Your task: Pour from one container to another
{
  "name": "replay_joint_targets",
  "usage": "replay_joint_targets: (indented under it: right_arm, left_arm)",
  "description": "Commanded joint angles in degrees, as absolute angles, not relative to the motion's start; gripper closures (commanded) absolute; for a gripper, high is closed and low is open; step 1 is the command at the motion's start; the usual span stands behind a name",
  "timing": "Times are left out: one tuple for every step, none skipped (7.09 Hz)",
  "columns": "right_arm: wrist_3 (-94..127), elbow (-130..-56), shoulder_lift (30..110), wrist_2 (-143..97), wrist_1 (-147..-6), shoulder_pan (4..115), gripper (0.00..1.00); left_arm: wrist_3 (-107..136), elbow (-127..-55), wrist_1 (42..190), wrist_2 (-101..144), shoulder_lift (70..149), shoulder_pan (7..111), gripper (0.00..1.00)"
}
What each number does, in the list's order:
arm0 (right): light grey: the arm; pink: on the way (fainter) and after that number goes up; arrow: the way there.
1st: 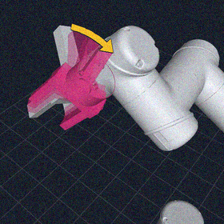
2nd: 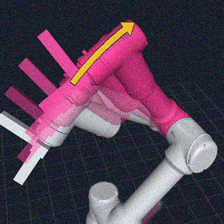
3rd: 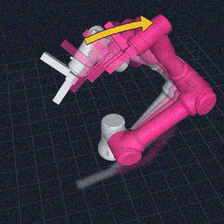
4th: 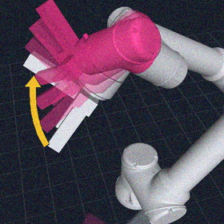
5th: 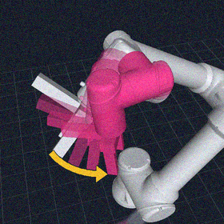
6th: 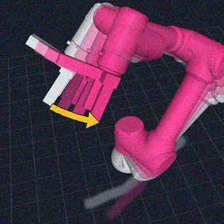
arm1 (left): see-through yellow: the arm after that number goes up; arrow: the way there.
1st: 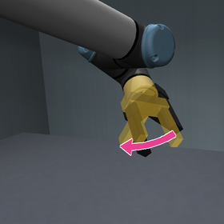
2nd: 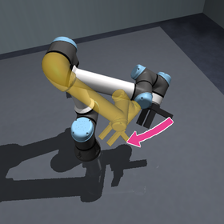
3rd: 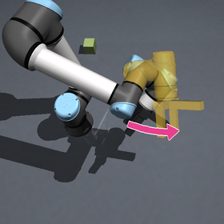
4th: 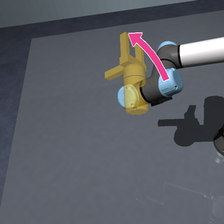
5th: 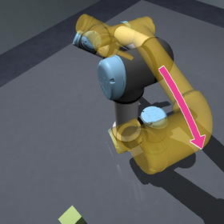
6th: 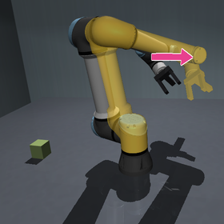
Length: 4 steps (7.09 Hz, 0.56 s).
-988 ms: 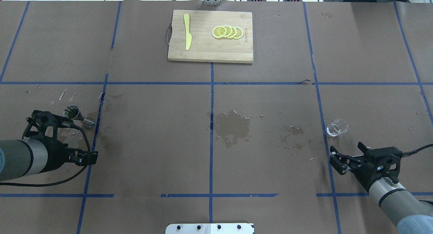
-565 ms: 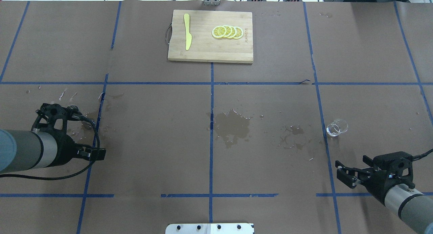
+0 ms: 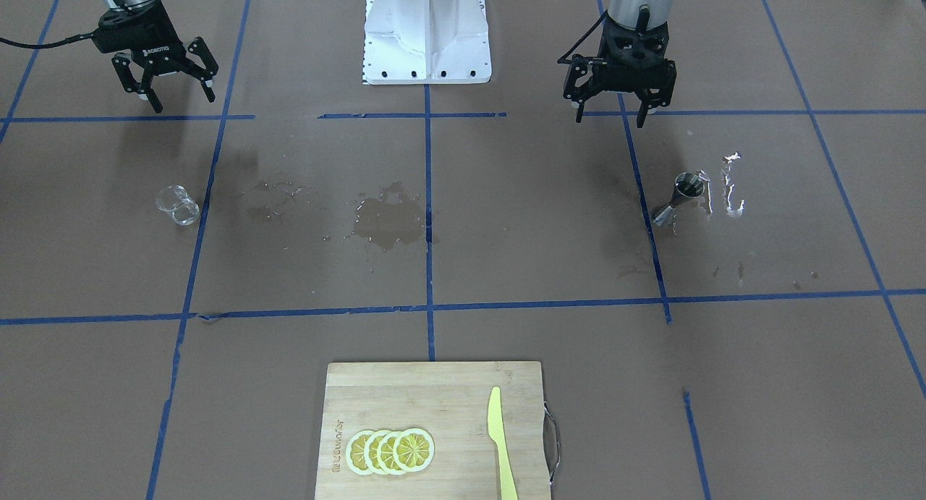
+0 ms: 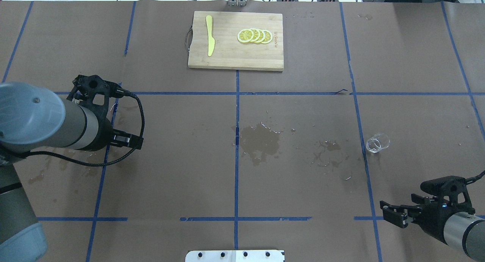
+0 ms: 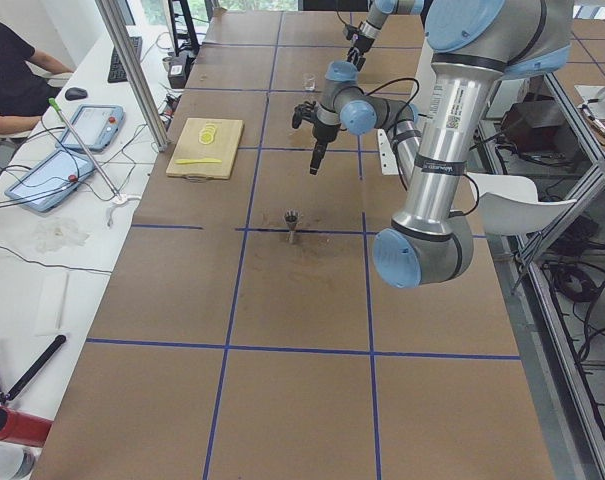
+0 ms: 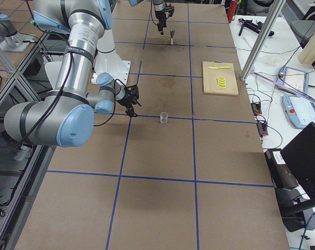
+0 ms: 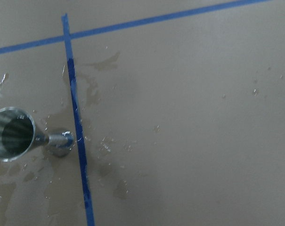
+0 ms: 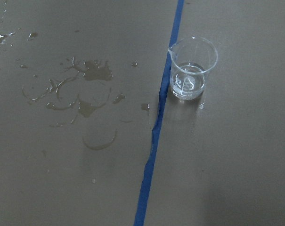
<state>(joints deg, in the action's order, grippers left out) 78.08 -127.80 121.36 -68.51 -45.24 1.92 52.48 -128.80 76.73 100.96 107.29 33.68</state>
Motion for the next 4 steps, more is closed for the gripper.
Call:
replay_joint_targets:
  right_arm:
    - [77.26,-134.54,117.89,-83.93,-59.17,12.58,0.00]
    - [75.95,-134.91,114.73,-90.03,-64.02,17.09,0.00]
    - [71.24,-135.00,112.09,-95.66,-67.20,23.14,0.00]
    - [65.36,-134.91,110.06,-103.37,-69.93,30.95,0.00]
  left_arm:
    - [40.58,-126.58,75.23,105.88,108.63,40.57,0.00]
    - [34.86,-125.08,75.50,108.08,108.72,44.09,0.00]
    - [30.19,-123.85,75.93,111.59,108.72,48.73,0.00]
    - [24.93,-122.97,76.55,116.49,108.46,52.96,0.00]
